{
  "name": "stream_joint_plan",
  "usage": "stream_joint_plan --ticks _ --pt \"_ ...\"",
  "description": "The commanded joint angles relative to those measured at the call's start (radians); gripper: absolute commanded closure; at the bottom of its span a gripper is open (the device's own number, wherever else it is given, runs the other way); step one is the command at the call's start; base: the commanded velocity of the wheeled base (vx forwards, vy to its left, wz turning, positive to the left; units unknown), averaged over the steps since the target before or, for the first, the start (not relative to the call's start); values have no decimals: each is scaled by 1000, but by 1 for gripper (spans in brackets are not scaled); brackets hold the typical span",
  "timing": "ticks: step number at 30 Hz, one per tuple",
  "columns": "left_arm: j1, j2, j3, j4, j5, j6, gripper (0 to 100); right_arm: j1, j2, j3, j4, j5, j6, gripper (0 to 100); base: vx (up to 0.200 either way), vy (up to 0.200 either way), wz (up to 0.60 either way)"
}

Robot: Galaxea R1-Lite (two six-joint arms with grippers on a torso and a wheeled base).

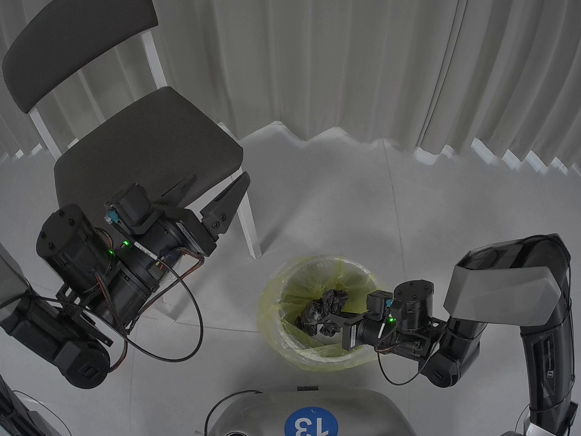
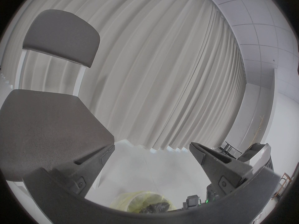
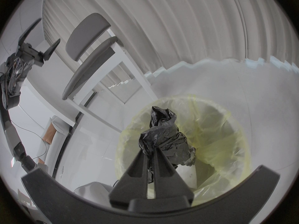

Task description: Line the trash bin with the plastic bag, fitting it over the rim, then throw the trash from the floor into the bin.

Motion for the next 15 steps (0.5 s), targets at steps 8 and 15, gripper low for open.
stream_joint_plan --ticks 8,15 --pt "-3 3 3 -14 -4 -1 0 -82 12 -62 26 0 0 100 0 0 0" --pt "-3 6 5 -14 -3 -1 0 -43 46 -55 18 -1 3 100 0 0 0"
